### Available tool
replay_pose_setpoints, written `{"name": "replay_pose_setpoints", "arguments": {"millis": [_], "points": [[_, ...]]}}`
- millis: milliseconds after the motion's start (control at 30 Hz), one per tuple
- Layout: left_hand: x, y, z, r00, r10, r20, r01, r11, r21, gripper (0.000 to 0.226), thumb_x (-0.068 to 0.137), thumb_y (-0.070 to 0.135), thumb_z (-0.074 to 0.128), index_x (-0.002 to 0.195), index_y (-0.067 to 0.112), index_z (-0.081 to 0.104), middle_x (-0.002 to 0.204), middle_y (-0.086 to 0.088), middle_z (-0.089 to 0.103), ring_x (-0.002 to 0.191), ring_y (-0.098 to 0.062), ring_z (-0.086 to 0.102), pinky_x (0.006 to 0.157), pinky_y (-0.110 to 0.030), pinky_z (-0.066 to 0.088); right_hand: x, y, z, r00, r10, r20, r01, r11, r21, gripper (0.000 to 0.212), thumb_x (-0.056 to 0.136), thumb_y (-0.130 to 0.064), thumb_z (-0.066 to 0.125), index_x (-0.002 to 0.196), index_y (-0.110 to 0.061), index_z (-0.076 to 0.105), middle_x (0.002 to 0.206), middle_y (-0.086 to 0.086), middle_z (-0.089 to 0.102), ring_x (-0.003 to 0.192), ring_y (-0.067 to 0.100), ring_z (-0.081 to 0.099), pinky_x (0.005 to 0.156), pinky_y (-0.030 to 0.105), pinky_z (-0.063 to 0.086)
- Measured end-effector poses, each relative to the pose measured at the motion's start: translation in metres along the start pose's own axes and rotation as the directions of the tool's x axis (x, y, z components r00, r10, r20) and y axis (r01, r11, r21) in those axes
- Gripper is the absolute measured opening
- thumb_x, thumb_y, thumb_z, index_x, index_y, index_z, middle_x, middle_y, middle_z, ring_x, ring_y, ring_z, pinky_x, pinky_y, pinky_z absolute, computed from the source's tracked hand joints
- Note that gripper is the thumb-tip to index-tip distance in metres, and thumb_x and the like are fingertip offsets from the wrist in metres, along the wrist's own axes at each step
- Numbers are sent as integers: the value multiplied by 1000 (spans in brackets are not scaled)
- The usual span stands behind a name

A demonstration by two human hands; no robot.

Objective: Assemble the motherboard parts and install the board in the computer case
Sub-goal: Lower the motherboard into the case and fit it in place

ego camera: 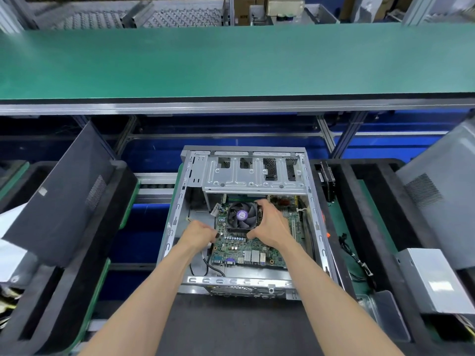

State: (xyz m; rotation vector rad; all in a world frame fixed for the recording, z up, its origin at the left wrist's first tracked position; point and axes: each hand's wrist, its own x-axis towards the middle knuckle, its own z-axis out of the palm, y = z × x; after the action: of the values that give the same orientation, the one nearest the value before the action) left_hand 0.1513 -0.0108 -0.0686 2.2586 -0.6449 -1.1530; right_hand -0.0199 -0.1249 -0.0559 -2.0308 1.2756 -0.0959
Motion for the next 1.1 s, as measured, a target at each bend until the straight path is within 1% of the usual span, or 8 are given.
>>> {"name": "replay_pose_setpoints", "arguments": {"millis": [133,233,267,333,433,633,833,1100], "points": [[0,-4,3,999,45,27,-46,999,28,14,93,26,69,88,15,74,99,-1,72,99,-15,61,96,-33,46,0,1,0,1000,0,3,0,1000,0,97,57,-27,91,140,-25,40,134,-1,56,116,27,57,93,40,47],[-1,-4,4,997,73,16,-74,988,137,25,96,23,65,74,15,73,62,9,68,64,-6,57,62,-19,47,0,1,0,1000,2,4,-2,1000,5,95,56,-27,90,138,-25,42,132,-1,57,116,28,58,93,41,48],[-2,-3,4,998,60,21,-62,989,132,26,98,22,62,77,12,73,55,10,64,60,-5,55,60,-20,47,0,2,0,1000,3,2,-3,1000,8,94,56,-26,90,137,-26,42,131,-1,57,115,28,58,93,41,49],[-2,0,4,999,24,43,-26,998,59,28,101,18,56,87,3,74,53,9,63,62,-7,56,69,-23,51,0,2,-1,1000,6,2,-6,1000,18,94,55,-26,90,137,-25,43,131,-1,59,114,28,59,92,41,49],[-2,2,3,997,-35,69,40,997,-70,28,103,14,51,94,-3,72,59,3,64,56,-7,53,54,-17,43,1,2,-2,1000,6,-1,-6,999,39,96,56,-26,90,139,-24,42,133,1,59,115,29,59,92,42,50],[-4,3,1,990,-69,125,97,967,-237,29,100,-1,43,95,-2,71,66,-2,70,62,-11,56,55,-20,39,0,1,-2,1000,12,-4,-12,999,38,98,56,-27,91,141,-25,41,134,0,58,117,29,58,93,42,50],[-14,13,3,987,-6,160,70,915,-397,39,96,-11,29,75,7,58,63,-3,55,56,-11,49,56,-23,32,1,1,-1,1000,16,-6,-16,999,39,99,56,-28,91,142,-25,41,135,1,58,118,29,58,93,42,50],[-16,13,2,967,84,240,37,887,-460,38,91,-17,26,73,7,49,64,-6,46,61,-17,40,60,-30,26,1,2,0,1000,17,-7,-17,999,35,101,56,-27,90,143,-25,40,136,0,58,120,27,57,95,40,48]]}}
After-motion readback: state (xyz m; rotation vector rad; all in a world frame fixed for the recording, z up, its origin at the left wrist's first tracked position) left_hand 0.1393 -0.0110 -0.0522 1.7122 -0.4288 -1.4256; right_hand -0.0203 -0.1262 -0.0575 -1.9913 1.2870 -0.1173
